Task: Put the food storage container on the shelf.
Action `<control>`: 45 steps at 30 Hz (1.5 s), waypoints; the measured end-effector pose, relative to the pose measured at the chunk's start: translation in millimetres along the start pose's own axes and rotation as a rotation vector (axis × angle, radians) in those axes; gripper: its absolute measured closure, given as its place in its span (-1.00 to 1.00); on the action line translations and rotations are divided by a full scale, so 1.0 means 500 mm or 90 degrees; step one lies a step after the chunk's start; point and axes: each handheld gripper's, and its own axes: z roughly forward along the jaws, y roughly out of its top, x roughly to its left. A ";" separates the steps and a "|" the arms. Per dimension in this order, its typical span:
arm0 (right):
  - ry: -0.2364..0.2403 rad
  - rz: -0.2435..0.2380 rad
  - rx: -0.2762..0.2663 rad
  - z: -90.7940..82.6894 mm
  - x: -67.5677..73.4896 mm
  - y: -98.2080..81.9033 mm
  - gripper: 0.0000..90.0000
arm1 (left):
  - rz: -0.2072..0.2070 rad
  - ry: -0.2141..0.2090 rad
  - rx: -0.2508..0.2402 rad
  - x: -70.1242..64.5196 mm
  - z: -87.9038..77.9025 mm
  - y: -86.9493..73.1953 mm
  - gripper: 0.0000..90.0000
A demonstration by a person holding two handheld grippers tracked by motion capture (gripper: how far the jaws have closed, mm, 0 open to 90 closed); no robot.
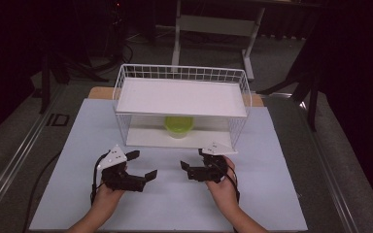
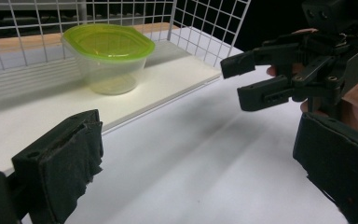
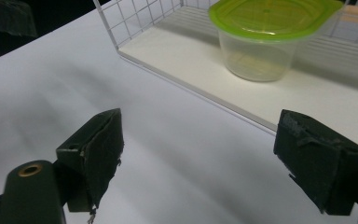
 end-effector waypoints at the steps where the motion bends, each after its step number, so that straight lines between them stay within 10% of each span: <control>1: 0.000 0.000 0.002 -0.004 -0.002 -0.002 -0.65 | 0.005 0.002 0.006 0.001 -0.004 -0.002 -0.95; 45: -0.012 -0.030 0.006 -0.177 -0.051 -0.106 -0.66 | -0.008 0.005 0.042 0.018 -0.087 -0.070 -0.95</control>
